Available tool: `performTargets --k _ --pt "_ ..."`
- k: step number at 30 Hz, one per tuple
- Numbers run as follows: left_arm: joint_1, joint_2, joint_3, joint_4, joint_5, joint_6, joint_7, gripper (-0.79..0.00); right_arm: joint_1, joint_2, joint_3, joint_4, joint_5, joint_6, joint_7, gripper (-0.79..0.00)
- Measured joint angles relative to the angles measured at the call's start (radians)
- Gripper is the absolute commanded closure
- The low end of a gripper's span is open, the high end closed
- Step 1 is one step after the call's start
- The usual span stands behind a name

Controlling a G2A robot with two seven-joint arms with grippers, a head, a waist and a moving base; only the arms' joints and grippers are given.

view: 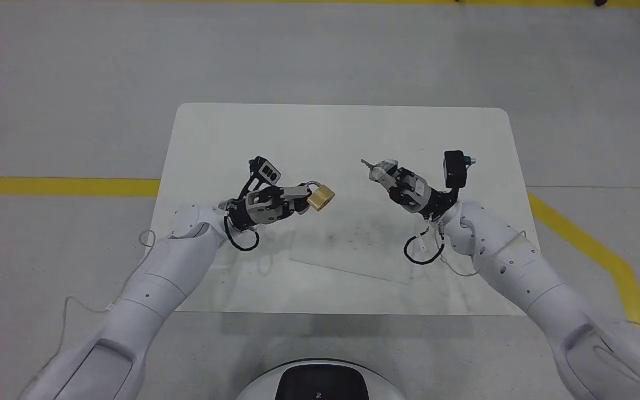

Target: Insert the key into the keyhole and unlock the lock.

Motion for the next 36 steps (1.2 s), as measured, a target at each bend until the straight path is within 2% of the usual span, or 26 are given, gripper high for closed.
performTargets --k 13,16,20,27,36 --pt "0.002 0.000 -0.001 -0.002 -0.002 0.002 0.002 0.000 0.000 0.000 0.000 0.000 0.000 0.000 0.000 0.000" --pt "0.014 -0.009 0.000 -0.025 -0.019 0.019 0.063 0.000 -0.014 -0.002 0.014 0.007 0.029 0.013 0.026 0.000" --pt "-0.002 -0.038 0.036 -0.019 -0.056 0.035 0.123 0.000 -0.022 -0.010 0.039 0.016 0.100 -0.001 0.080 0.000" --pt "-0.071 -0.091 0.108 0.071 -0.030 0.053 0.152 0.000 -0.037 -0.014 0.085 -0.002 0.117 0.000 0.116 0.000" --pt "-0.111 -0.143 0.140 0.159 -0.043 0.030 0.159 0.000 -0.058 -0.012 0.105 -0.051 0.105 0.000 0.145 0.000"
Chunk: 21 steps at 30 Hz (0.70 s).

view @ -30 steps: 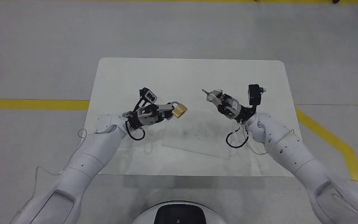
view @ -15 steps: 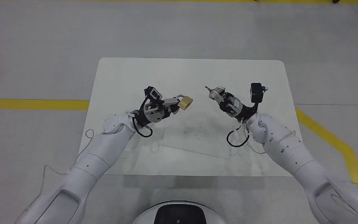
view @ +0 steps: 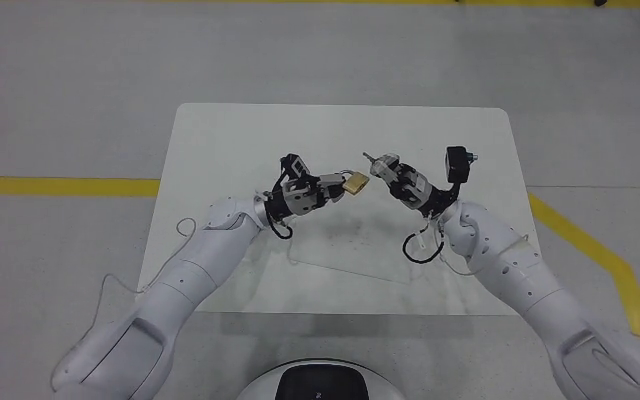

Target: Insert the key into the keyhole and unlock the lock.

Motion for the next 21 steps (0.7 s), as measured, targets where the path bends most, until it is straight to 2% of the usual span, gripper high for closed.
performTargets --k 14,21 --pt "-0.030 -0.054 -0.002 0.094 -0.004 -0.021 0.007 0.000 0.000 0.037 -0.019 -0.102 0.007 0.000 0.073 0.000" --pt "-0.034 -0.074 -0.034 0.130 -0.058 -0.007 0.003 0.000 0.017 0.041 -0.008 -0.076 0.069 0.000 0.105 0.000"
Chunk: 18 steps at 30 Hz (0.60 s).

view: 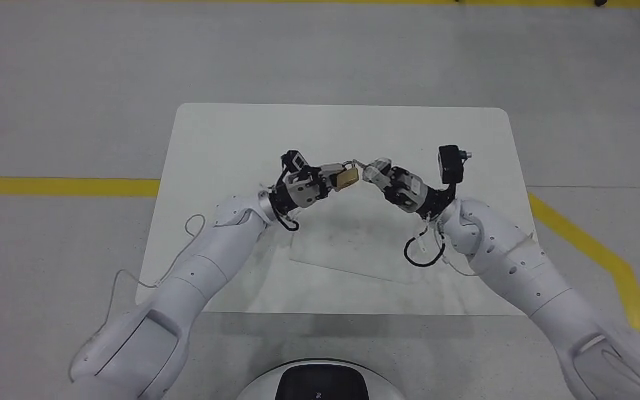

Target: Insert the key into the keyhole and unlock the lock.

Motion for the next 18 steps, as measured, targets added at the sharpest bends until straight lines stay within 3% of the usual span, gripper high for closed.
performTargets --k 10,18 --pt "-0.005 -0.018 -0.058 0.044 -0.070 0.032 0.038 0.000 -0.011 0.006 0.078 0.056 0.053 0.000 -0.014 0.000" --pt "-0.023 -0.017 -0.056 0.073 -0.015 0.014 0.077 0.000 -0.027 0.005 0.089 0.052 0.084 0.000 -0.026 0.000"
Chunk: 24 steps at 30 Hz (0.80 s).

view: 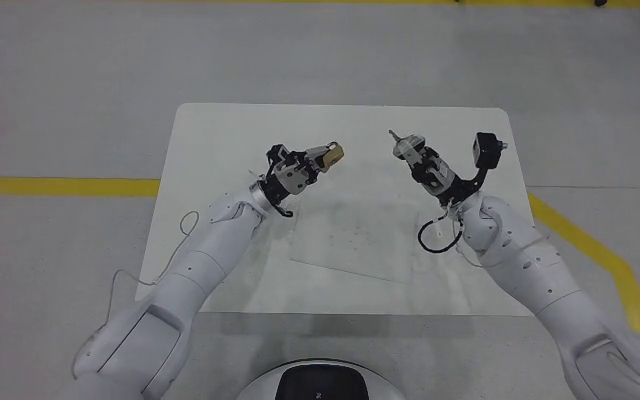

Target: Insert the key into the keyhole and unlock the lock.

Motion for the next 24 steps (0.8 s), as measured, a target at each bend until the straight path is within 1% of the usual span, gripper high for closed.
performTargets --k 3,5,7,8,11,12,13,15,18,21,24 --pt "0.003 0.001 0.000 -0.006 0.005 0.004 0.007 0.000 0.000 0.000 0.000 0.000 0.000 0.000 0.000 0.000" --pt "0.010 0.004 -0.001 -0.032 0.033 0.020 0.041 0.000 0.000 0.001 0.007 0.000 -0.010 0.010 0.008 0.000" --pt "0.023 0.010 -0.008 -0.069 0.062 0.062 0.086 0.000 -0.003 0.005 0.034 -0.024 -0.086 0.088 0.027 0.000" --pt "0.029 0.013 -0.011 -0.085 0.072 0.085 0.101 0.000 -0.007 0.009 0.049 -0.041 -0.139 0.136 0.027 0.000" --pt "0.048 0.025 -0.024 -0.130 0.109 0.176 0.153 0.000 -0.028 0.036 0.112 -0.119 -0.399 0.310 0.018 0.000" --pt "0.053 0.031 -0.027 -0.147 0.132 0.214 0.179 0.000 -0.045 0.049 0.137 -0.156 -0.510 0.387 0.034 0.000" --pt "0.057 0.035 -0.029 -0.161 0.151 0.242 0.199 0.000 -0.060 0.059 0.154 -0.189 -0.583 0.438 0.049 0.000" --pt "0.069 0.043 -0.038 -0.203 0.182 0.298 0.241 0.000 -0.100 0.081 0.197 -0.269 -0.710 0.498 0.073 0.000" --pt "0.087 0.054 -0.051 -0.265 0.223 0.367 0.291 0.000 -0.149 0.112 0.255 -0.378 -0.890 0.508 0.125 0.000" --pt "0.103 0.065 -0.064 -0.322 0.269 0.417 0.338 0.000 -0.200 0.138 0.305 -0.475 -1.039 0.498 0.176 0.000" --pt "0.121 0.072 -0.073 -0.367 0.307 0.443 0.367 0.000 -0.247 0.157 0.351 -0.558 -1.144 0.498 0.224 0.000"
